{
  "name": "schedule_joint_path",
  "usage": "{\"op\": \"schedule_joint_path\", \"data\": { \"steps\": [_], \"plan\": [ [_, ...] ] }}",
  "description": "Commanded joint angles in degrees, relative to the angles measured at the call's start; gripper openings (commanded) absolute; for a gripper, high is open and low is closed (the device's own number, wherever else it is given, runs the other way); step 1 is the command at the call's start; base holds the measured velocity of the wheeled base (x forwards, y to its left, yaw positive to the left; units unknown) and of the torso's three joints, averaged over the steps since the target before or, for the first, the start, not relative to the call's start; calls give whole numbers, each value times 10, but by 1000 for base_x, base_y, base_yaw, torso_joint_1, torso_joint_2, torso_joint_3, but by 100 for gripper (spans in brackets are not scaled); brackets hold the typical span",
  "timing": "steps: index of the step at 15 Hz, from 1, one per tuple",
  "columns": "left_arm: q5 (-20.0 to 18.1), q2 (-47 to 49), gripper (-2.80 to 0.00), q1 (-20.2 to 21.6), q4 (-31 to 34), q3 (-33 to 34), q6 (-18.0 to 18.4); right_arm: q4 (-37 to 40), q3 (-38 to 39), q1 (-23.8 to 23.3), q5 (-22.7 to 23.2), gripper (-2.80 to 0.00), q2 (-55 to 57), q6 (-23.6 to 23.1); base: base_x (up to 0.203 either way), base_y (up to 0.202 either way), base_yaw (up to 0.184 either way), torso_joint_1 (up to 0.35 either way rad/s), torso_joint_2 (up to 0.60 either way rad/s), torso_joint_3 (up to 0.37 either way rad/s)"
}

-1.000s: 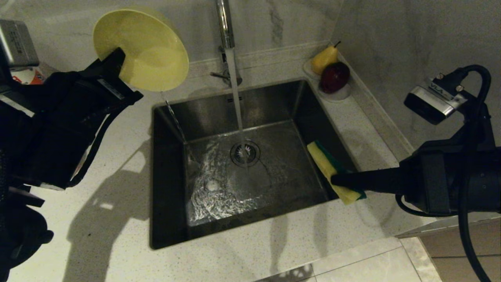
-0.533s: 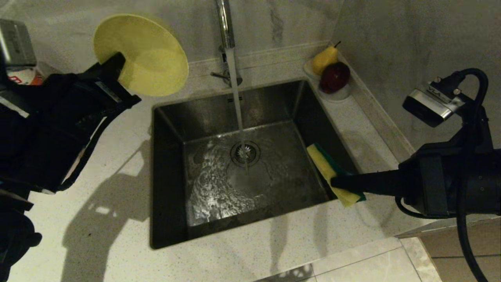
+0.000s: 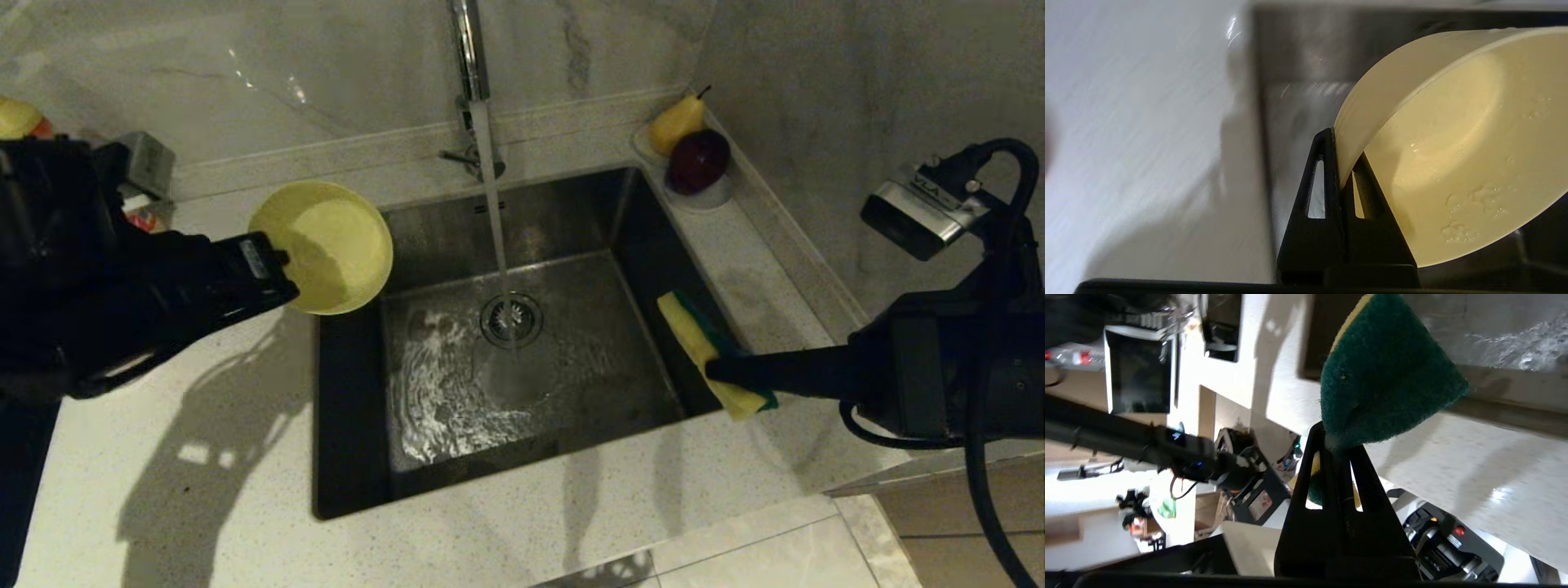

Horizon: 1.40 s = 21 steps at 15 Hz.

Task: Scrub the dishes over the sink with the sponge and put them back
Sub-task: Place the bowl on the table

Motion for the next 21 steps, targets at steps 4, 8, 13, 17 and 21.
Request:
{"op": "schedule_joint_path", "data": {
  "steps": [4, 8, 13, 17, 21],
  "plan": [
    [-38, -4, -280, 157, 364, -162, -135, -2, 18, -24, 3, -280, 5, 1, 0, 0, 0, 0, 0, 0],
    [-33, 19, -280, 216, 420, -172, -195, -2, 19, -65, 7, -280, 22, -1, 0, 0, 0, 0, 0, 0],
    [-33, 43, -280, 251, 438, -166, -225, -12, 16, -77, 17, -280, 44, 0, 0, 0, 0, 0, 0, 0],
    [-34, 100, -280, 267, 435, -166, -248, -30, 16, -81, 16, -280, 50, 1, 0, 0, 0, 0, 0, 0],
    [-37, 109, -280, 267, 430, -158, -249, -30, 18, -91, 17, -280, 46, 1, 0, 0, 0, 0, 0, 0]
  ]
}}
